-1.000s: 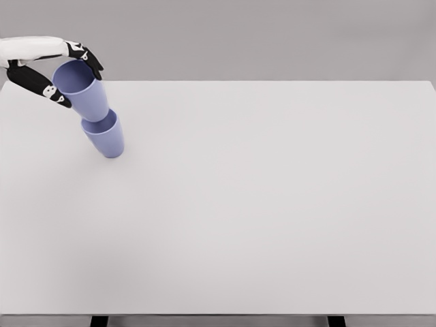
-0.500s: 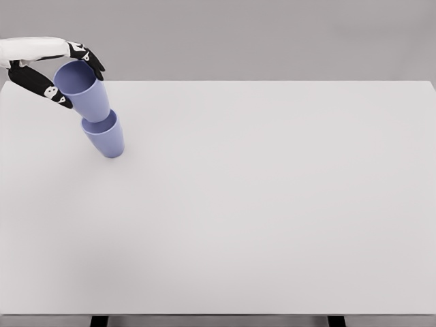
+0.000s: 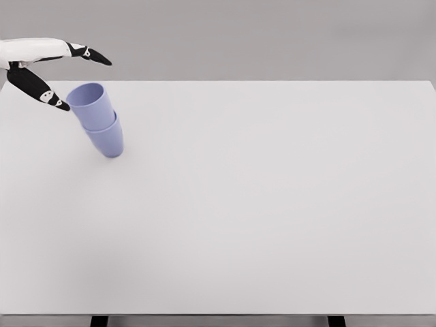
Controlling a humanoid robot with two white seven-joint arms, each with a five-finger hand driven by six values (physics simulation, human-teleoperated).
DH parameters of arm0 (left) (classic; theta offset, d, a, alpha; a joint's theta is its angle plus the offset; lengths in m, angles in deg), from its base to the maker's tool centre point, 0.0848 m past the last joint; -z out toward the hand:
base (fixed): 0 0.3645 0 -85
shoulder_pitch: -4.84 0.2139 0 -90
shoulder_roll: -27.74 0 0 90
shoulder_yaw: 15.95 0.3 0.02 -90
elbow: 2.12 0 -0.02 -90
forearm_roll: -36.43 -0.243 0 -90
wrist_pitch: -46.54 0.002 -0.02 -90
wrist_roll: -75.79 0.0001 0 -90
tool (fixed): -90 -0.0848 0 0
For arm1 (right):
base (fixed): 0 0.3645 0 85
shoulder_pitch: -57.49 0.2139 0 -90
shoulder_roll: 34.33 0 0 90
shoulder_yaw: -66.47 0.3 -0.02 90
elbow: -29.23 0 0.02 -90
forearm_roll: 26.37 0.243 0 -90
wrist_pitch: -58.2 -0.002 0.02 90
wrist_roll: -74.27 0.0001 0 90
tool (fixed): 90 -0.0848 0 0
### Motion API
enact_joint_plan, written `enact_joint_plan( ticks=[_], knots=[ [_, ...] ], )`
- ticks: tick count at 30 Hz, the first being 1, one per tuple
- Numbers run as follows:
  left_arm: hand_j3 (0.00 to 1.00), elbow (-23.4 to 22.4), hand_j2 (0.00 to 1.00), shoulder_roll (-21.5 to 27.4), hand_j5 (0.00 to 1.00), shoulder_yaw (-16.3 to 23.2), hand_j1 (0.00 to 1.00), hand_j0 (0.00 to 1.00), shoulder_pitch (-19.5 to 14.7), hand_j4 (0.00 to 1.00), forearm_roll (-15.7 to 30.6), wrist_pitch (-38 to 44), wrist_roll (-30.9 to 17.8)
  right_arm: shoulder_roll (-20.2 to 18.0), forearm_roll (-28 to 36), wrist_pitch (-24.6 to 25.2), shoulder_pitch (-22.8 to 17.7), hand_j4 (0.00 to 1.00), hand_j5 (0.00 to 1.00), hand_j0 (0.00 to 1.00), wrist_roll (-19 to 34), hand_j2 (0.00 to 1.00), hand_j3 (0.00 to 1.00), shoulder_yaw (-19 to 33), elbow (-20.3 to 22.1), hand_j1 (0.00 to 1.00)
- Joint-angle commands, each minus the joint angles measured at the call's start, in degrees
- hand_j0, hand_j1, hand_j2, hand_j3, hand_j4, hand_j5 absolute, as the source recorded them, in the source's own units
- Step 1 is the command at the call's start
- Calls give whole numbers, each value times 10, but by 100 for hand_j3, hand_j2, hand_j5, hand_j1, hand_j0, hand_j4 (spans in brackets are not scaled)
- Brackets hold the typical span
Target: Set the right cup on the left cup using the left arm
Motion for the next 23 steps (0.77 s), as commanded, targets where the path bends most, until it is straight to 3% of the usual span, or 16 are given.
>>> enact_joint_plan(
  ticks=[1,5,6,8,10,12,18,23],
  knots=[
    [97,1,97,1,97,-1,97,97,0,97,3,2,0,0,-1,0,0,100,100,100,0,100,100,0,1,100],
    [100,20,100,3,100,-5,100,100,1,100,7,0,0,0,-1,0,0,100,100,100,0,100,100,0,1,100],
    [100,62,100,25,100,-13,100,100,-2,100,13,0,0,0,-1,0,0,100,100,100,0,100,100,0,0,100],
    [100,184,100,104,100,-25,100,100,-4,100,93,-15,0,0,-1,0,0,100,100,100,0,100,100,0,0,100],
    [100,256,100,154,100,-42,100,100,-3,100,117,-55,0,0,-1,0,0,100,100,100,0,100,100,0,0,100],
    [100,260,100,161,100,-44,100,100,4,100,119,-112,0,0,-1,0,0,100,100,100,0,100,100,0,1,100],
    [100,260,100,133,100,-47,100,100,105,100,114,-112,1,0,-1,0,0,100,100,100,0,100,100,0,0,100],
    [100,260,100,116,100,-48,100,100,142,100,105,-112,1,0,-1,0,0,100,100,100,0,100,100,0,0,100]
  ],
)
